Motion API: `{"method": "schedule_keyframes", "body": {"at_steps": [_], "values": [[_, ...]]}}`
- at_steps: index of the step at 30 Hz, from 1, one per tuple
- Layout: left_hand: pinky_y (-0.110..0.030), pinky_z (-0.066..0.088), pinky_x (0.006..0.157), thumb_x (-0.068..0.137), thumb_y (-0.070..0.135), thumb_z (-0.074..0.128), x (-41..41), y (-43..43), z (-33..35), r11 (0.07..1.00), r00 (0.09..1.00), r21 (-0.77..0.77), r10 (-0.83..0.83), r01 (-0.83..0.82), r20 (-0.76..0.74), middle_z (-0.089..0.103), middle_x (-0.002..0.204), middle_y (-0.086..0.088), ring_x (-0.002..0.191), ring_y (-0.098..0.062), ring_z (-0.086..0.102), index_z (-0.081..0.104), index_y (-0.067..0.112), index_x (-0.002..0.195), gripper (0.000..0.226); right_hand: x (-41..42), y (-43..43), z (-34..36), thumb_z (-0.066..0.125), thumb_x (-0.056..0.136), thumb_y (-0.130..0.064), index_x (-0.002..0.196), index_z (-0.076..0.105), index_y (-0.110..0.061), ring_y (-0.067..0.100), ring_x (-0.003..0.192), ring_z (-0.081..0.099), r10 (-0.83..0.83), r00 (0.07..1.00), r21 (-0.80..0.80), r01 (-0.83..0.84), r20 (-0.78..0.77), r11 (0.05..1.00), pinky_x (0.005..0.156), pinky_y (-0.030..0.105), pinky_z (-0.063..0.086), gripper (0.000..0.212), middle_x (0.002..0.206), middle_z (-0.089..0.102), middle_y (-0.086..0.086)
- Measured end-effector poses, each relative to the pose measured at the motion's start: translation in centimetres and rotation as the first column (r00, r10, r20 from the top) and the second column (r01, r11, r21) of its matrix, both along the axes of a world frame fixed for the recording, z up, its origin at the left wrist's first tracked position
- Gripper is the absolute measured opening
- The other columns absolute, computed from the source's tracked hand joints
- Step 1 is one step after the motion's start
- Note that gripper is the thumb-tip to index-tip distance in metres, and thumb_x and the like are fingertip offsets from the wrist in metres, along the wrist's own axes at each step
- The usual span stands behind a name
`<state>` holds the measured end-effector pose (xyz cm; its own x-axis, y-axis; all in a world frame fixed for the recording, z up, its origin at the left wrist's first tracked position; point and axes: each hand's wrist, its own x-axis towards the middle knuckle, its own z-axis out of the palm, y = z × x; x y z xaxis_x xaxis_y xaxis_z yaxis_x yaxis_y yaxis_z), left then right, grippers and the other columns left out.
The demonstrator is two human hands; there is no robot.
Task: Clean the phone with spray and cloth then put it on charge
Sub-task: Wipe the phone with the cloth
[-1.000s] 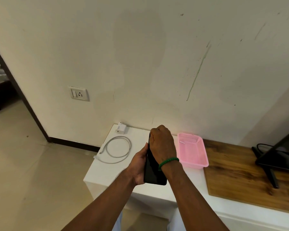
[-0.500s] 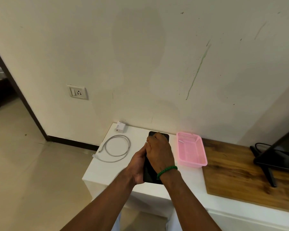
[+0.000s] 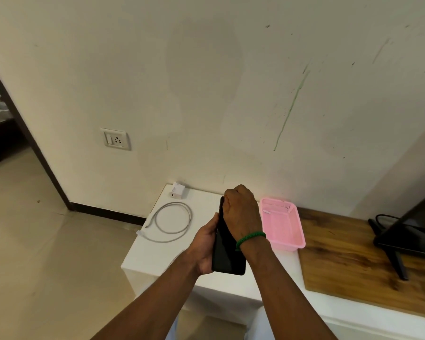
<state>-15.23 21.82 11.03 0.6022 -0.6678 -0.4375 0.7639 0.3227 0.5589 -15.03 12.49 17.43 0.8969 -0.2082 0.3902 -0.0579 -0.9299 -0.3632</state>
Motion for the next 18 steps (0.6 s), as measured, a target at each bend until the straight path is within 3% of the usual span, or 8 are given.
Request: {"method": "schedule_keyframes", "body": {"at_steps": [8, 14, 18], "values": [[-0.043, 0.047, 0.095, 0.094, 0.058, 0.036, 0.5, -0.1, 0.2, 0.999, 1.000, -0.032, -0.002, 0.002, -0.016, 0.067, 0.116, -0.015, 0.098, -0.029, 0.067, 0.063, 0.011, 0.124, 0.062, -0.9, 0.5, -1.2, 0.045, 0.089, -0.005, 0.081, 0.057, -0.003, 0.025, 0.081, 0.049, 0.036, 0.999, -0.011, -0.036, 0.018, 0.999, 0.064, 0.028, 0.034, 0.014, 0.088, 0.055, 0.012], [-0.040, 0.048, 0.091, 0.094, 0.053, 0.042, 0.3, -0.1, -0.2, 0.997, 0.998, -0.072, -0.010, 0.006, -0.055, 0.070, 0.109, -0.014, 0.094, -0.028, 0.069, 0.075, 0.010, 0.103, 0.055, -2.1, 1.3, -2.9, 0.035, 0.088, -0.012, 0.082, 0.056, -0.005, 0.016, 0.076, 0.043, 0.063, 0.998, 0.016, -0.062, -0.022, 0.998, 0.064, 0.025, 0.030, 0.023, 0.087, 0.049, 0.006], [-0.041, 0.049, 0.091, 0.091, 0.055, 0.044, 0.1, 0.0, -0.2, 0.997, 0.998, -0.073, -0.013, 0.009, -0.059, 0.068, 0.112, -0.015, 0.097, -0.029, 0.068, 0.074, 0.010, 0.106, 0.056, -2.0, 1.1, -2.5, 0.042, 0.091, -0.008, 0.079, 0.055, -0.005, 0.014, 0.074, 0.043, 0.048, 0.999, 0.052, -0.046, -0.021, 0.998, 0.065, 0.022, 0.030, 0.018, 0.085, 0.048, 0.003]]}}
